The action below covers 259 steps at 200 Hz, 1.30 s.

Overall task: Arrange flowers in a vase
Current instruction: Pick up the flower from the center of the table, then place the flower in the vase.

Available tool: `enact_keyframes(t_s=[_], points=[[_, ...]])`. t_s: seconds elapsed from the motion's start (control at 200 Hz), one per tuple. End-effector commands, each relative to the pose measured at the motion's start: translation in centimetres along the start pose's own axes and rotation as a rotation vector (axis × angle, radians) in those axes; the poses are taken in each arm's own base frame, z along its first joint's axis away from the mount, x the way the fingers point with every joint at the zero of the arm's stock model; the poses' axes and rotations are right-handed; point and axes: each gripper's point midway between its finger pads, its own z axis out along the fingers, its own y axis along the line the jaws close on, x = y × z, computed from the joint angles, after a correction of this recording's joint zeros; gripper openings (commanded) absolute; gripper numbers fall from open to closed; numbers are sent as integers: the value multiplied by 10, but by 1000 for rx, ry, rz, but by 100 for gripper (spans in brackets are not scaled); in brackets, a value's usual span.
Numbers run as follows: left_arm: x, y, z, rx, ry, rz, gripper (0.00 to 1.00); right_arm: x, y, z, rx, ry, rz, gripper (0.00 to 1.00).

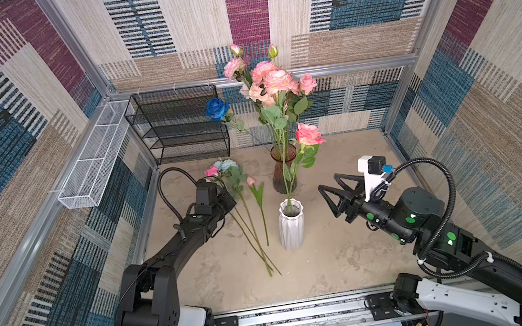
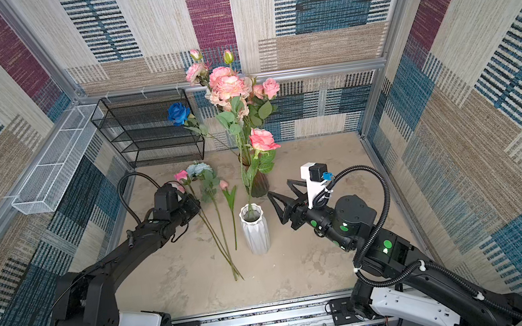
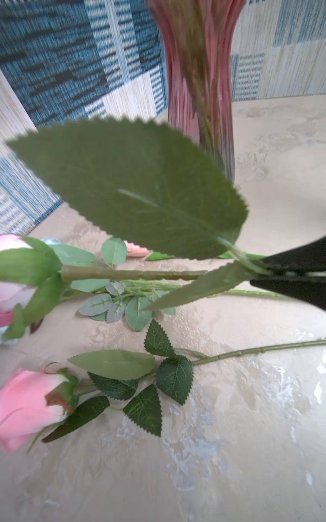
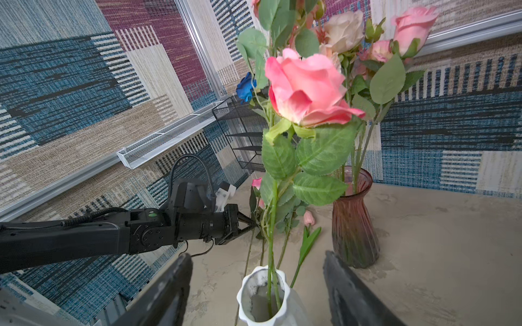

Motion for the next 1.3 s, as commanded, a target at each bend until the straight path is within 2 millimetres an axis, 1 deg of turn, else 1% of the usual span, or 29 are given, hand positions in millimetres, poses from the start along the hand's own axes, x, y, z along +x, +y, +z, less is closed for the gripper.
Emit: enact_keyframes(t_s=[0.0, 0.115, 0.185, 0.245, 0.391, 0.491, 0.546, 0.556, 0.561, 0.576, 0.581, 0.586, 0.711, 0.851, 0.876, 0.896, 0.992, 1.177, 1.217, 1.292], points=[[-8, -13, -26, 37, -21, 23, 0, -14, 15, -7, -77, -33, -5, 77], [-20, -40, -65, 121, -53, 53, 0, -16, 35, -6, -175, -5, -21, 77], [-28, -54, -89, 168, -78, 80, 0, -11, 49, 0, -240, 44, -35, 77], [-33, -67, -110, 212, -98, 107, 0, -3, 62, 8, -302, 102, -46, 75], [-44, -101, -162, 349, -156, 187, 0, 23, 92, 31, -450, 251, -60, 72], [-48, -126, -197, 468, -199, 258, 0, 33, 112, 47, -533, 314, -42, 70], [-48, -139, -213, 541, -222, 300, 0, 37, 121, 56, -553, 339, -35, 70], [-48, -141, -216, 556, -225, 307, 0, 40, 122, 58, -554, 349, -34, 70], [-48, -143, -218, 562, -229, 312, 0, 38, 124, 58, -559, 346, -34, 70], [-48, -146, -223, 581, -237, 322, 0, 42, 126, 61, -560, 360, -33, 70], [-48, -146, -224, 587, -238, 325, 0, 39, 127, 62, -562, 355, -31, 70], [-48, -147, -225, 590, -241, 327, 0, 42, 127, 63, -561, 365, -30, 70], [-45, -164, -258, 727, -309, 395, 0, 57, 142, 86, -573, 432, -15, 70], [-38, -180, -281, 856, -329, 447, 0, 71, 153, 104, -591, 474, -2, 70], [-39, -182, -284, 870, -340, 448, 0, 73, 156, 106, -601, 477, 2, 70], [-34, -185, -288, 907, -323, 462, 0, 73, 158, 106, -612, 480, 5, 70], [-30, -193, -302, 988, -335, 487, 0, 73, 168, 109, -653, 481, 14, 70], [-27, -203, -311, 1060, -313, 497, 0, 73, 183, 109, -728, 482, 19, 69], [-26, -205, -314, 1087, -305, 497, 0, 75, 184, 112, -727, 488, 18, 67], [-24, -209, -316, 1122, -292, 493, 0, 77, 184, 116, -723, 492, 18, 56]])
